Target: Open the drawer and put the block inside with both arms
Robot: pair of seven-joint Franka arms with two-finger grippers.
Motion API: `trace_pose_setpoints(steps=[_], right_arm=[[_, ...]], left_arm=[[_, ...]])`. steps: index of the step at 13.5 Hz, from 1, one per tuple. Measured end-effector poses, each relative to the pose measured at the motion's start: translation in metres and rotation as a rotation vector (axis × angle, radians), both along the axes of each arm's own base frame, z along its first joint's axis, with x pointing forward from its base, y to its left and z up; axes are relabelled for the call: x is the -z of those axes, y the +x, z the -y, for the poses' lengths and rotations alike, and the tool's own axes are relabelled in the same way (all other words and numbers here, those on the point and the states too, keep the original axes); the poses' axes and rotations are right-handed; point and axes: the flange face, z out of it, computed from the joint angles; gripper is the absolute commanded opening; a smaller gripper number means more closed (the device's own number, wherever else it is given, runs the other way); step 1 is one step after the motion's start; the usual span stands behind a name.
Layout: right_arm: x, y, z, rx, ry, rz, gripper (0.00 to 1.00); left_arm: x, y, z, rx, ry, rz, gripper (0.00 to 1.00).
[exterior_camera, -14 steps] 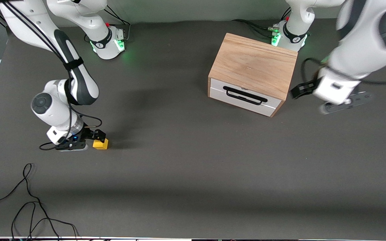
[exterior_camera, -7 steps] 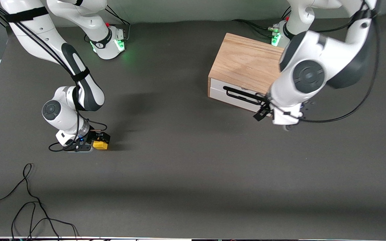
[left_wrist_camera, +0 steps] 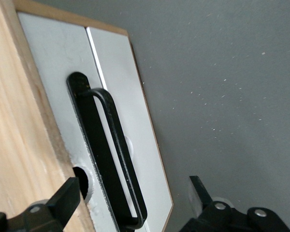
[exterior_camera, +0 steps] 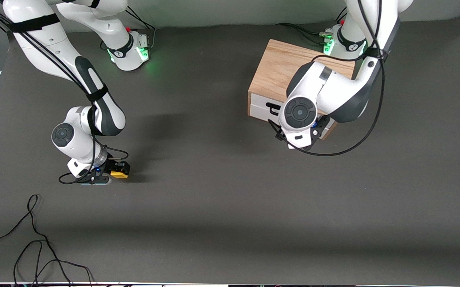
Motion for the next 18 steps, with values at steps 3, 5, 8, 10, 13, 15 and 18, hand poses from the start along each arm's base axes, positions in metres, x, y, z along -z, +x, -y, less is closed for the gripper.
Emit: trace_pose_setpoints(steps=[3, 5, 8, 10, 13, 15, 18], right_arm=[[0.000, 0.001, 0.000, 0.000, 0.000, 0.001, 0.36], [-0.005, 0.005, -0.001, -0.001, 0.001, 0.009, 0.36], [-0.049, 0.023, -0.006, -0.009, 0.020, -0.029, 0.36], [-0.119, 0.037, -0.011, -0.024, 0.044, -0.095, 0.36], [-0.237, 0.045, 0.001, -0.037, 0.034, -0.162, 0.36], [-0.293, 0.039, 0.006, -0.042, 0.026, -0.190, 0.36], [-0.341, 0.021, 0.015, -0.040, 0.006, -0.189, 0.36]], left_arm=[[0.029, -0.004, 0.011, -0.021, 0.013, -0.012, 1.00], [0.047, -0.010, 0.022, -0.014, 0.022, -0.025, 1.00], [0.067, -0.014, 0.026, -0.011, 0.034, -0.045, 1.00], [0.073, -0.012, 0.028, -0.013, 0.027, -0.036, 0.99], [0.074, -0.009, 0.032, -0.016, 0.007, -0.006, 0.99], [0.071, -0.003, 0.035, -0.021, -0.021, 0.036, 0.99], [0.064, 0.009, 0.038, -0.011, -0.074, 0.111, 0.99]])
